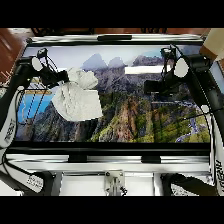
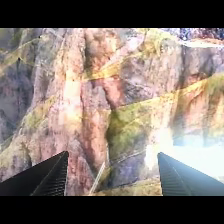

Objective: Fold the shirts.

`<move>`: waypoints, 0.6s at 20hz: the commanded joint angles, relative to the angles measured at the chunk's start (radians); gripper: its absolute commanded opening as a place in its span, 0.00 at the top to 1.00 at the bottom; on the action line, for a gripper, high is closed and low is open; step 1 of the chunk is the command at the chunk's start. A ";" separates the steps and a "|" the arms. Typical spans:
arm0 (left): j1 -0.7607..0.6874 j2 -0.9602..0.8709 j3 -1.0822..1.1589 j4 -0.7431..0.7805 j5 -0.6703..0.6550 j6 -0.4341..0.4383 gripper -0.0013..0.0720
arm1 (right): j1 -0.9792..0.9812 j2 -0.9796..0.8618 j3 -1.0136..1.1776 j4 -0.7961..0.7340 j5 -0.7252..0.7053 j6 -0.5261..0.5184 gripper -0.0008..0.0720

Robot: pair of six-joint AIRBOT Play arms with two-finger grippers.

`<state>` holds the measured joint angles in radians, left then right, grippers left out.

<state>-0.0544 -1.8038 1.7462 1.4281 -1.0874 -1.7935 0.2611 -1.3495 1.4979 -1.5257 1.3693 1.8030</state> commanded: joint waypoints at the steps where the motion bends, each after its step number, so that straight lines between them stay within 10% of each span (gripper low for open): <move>1: 0.039 -0.133 0.057 -0.065 -0.009 0.053 0.01 | 0.000 0.000 0.001 0.002 -0.013 -0.010 0.07; 6: 0.033 -0.173 0.057 -0.067 -0.013 0.098 0.03 | 0.000 0.000 0.001 0.010 -0.126 -0.026 0.07; 7: 0.035 -0.173 0.057 -0.068 -0.013 0.098 0.18 | 0.000 0.000 0.001 0.010 -0.141 -0.027 0.07; 9: 0.035 -0.159 0.064 -0.085 -0.025 0.114 0.79 | 0.000 0.000 0.001 0.009 -0.135 -0.026 0.07; 12: 0.023 -0.061 0.119 -0.203 -0.040 0.276 0.94 | 0.000 0.018 0.001 -0.008 -0.074 -0.028 0.07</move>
<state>-0.0223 -1.9251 1.8282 1.3136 -1.1179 -1.6394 0.2611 -1.3441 1.4979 -1.5185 1.2652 1.7775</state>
